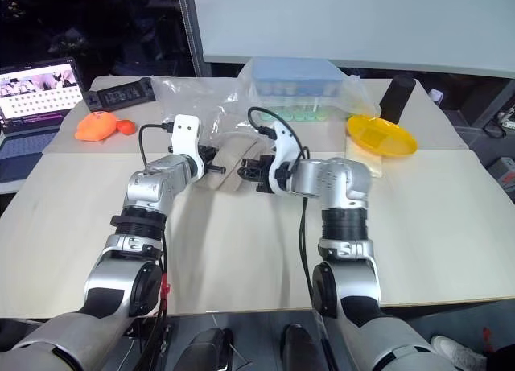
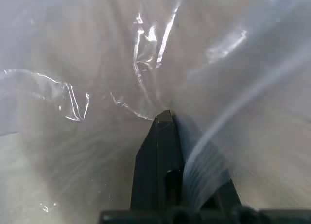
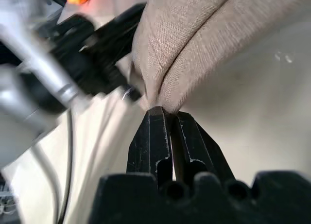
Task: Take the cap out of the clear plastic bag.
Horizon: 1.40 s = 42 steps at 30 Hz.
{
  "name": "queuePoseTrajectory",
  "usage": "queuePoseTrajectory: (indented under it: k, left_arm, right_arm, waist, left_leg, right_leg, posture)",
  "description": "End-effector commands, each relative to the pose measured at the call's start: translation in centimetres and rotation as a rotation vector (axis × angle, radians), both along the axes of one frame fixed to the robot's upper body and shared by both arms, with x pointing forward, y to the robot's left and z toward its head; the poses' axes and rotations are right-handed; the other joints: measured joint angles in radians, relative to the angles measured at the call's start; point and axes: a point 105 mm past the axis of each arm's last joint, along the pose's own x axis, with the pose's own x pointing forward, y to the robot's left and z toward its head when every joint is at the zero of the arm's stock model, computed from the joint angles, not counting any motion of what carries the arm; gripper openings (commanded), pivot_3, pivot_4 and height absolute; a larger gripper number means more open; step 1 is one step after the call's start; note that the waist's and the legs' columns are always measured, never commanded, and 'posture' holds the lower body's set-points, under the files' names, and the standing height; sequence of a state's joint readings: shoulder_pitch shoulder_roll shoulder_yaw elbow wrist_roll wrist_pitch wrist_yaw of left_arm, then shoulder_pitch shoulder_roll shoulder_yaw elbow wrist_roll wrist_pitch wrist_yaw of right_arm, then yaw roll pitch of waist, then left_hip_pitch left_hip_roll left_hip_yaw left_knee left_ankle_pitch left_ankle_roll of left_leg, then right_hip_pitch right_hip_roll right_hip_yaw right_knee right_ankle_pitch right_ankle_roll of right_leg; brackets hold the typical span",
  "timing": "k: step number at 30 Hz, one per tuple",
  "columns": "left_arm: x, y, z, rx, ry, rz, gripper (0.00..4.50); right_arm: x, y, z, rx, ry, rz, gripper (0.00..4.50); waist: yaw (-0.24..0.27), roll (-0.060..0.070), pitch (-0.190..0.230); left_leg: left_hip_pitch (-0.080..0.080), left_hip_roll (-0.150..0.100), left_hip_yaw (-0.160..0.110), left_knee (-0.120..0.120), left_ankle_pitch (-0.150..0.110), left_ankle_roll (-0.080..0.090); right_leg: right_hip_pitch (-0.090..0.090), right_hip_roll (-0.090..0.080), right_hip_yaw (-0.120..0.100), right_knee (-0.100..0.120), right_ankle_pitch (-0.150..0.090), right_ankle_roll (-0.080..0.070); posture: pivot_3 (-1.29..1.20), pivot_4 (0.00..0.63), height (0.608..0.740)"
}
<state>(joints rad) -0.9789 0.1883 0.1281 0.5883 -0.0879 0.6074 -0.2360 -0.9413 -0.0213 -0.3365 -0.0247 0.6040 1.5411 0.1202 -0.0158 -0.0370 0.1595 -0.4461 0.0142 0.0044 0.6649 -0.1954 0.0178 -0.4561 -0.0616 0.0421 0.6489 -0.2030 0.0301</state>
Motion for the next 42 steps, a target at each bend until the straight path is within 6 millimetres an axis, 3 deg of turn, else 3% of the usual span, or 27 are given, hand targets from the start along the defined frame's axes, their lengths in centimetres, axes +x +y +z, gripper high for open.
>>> queuePoseTrajectory:
  k: [1,6,8,11,14,16,19,23,26,31,35,39,42]
  left_arm:
    - [0.7,-0.1,2.5,-0.007,-0.082,-0.003,0.0]
    - [1.3,-0.2,3.0,-0.006,-0.097,-0.01,0.0]
    - [1.5,-0.2,3.2,-0.001,-0.102,-0.014,0.0]
    - [1.6,0.2,3.4,0.016,-0.11,-0.014,0.0]
    - [1.4,1.1,2.9,0.052,-0.101,-0.025,0.0]
    - [0.9,1.5,1.8,0.096,-0.077,-0.063,0.0]
    - [-0.1,1.6,0.2,0.164,-0.045,-0.134,0.0]
    - [-3.0,0.9,-2.4,0.279,0.019,-0.312,0.0]
    - [-5.2,0.8,-3.4,0.367,0.043,-0.416,0.0]
    - [-7.2,0.4,-3.6,0.442,0.048,-0.507,0.0]
    - [-7.7,-0.3,-3.4,0.452,0.03,-0.524,0.0]
    - [-8.0,-1.4,-2.8,0.43,0.01,-0.545,0.0]
    - [-8.2,-1.6,-2.7,0.419,0.009,-0.552,0.0]
  right_arm:
    - [-3.4,-0.4,0.2,0.001,-0.085,0.09,0.08]
    - [-7.5,-2.0,-2.5,-0.115,-0.082,0.23,0.08]
    - [-8.9,-3.5,-3.8,-0.192,-0.055,0.26,0.08]
    - [-10.4,-6.6,-3.7,-0.25,-0.041,0.27,0.08]
    - [-11.1,-10.1,0.0,-0.2,-0.102,0.23,0.08]
    - [-10.8,-12.3,3.7,-0.109,-0.171,0.158,0.08]
    - [-10.8,-14.0,8.3,0.021,-0.286,0.103,0.08]
    - [-7.9,-15.1,13.2,0.196,-0.443,-0.051,0.08]
    - [-5.1,-15.9,14.7,0.352,-0.445,-0.166,0.08]
    - [-1.8,-15.9,14.1,0.44,-0.373,-0.25,0.08]
    - [-0.7,-14.0,14.6,0.522,-0.335,-0.197,0.08]
    - [1.5,-12.4,10.3,0.508,-0.192,-0.215,0.08]
    - [3.4,-11.5,4.7,0.528,-0.023,-0.263,0.08]
  waist:
    - [0.003,0.0,0.0]
    - [0.0,0.0,0.0]
    - [0.0,0.0,0.0]
    - [0.001,0.0,0.0]
    - [0.0,0.0,0.0]
    - [-0.001,0.0,0.0]
    - [-0.003,0.0,0.0]
    - [-0.015,0.0,0.0]
    - [-0.022,0.0,0.0]
    - [-0.011,0.0,0.0]
    - [-0.002,0.0,0.0]
    - [0.0,0.0,0.0]
    - [0.002,0.0,0.0]
  left_leg:
    - [0.0,0.0,0.0,0.0,0.0,0.0]
    - [0.001,-0.001,0.001,0.0,0.0,0.0]
    - [0.001,-0.001,0.001,0.0,0.001,0.001]
    - [0.002,-0.001,0.004,0.0,0.001,0.001]
    - [0.008,-0.001,0.007,0.0,0.0,0.002]
    - [0.009,0.0,0.007,0.0,0.0,0.002]
    - [0.014,0.0,0.009,-0.002,0.0,0.003]
    - [0.017,0.001,0.009,-0.004,0.0,0.003]
    - [0.017,0.001,0.01,-0.004,0.0,0.003]
    - [0.016,0.001,0.01,-0.004,0.0,0.003]
    - [0.014,0.002,0.01,-0.004,0.0,0.003]
    - [0.014,0.002,0.01,-0.004,0.0,0.003]
    - [0.014,0.002,0.01,-0.004,0.0,0.003]
  right_leg:
    - [0.001,0.0,-0.001,0.0,0.0,0.0]
    - [0.002,0.0,0.0,-0.002,0.0,0.0]
    - [0.002,0.0,0.0,-0.002,0.0,0.0]
    - [0.006,0.001,0.0,-0.005,0.0,0.0]
    - [0.014,0.001,-0.001,-0.012,-0.001,0.0]
    - [0.018,0.002,-0.001,-0.017,-0.001,0.0]
    - [0.02,0.002,0.0,-0.018,-0.001,0.0]
    - [0.022,0.003,0.002,-0.019,-0.001,0.0]
    - [0.023,0.003,0.003,-0.018,-0.001,0.0]
    - [0.022,0.002,0.002,-0.019,-0.001,0.0]
    - [0.02,0.002,0.003,-0.019,-0.001,0.0]
    - [0.02,0.002,0.002,-0.019,-0.001,0.0]
    - [0.021,0.002,0.002,-0.019,-0.001,0.0]
  posture:
    - [0.0,0.15,0.74]
    - [0.0,0.15,0.74]
    - [0.0,0.15,0.74]
    - [0.0,0.15,0.74]
    - [0.0,0.15,0.74]
    - [0.0,0.15,0.74]
    - [0.0,0.15,0.74]
    - [0.0,0.15,0.74]
    - [0.0,0.15,0.74]
    - [0.0,0.15,0.74]
    - [0.0,0.15,0.74]
    - [0.0,0.15,0.74]
    - [0.0,0.15,0.74]
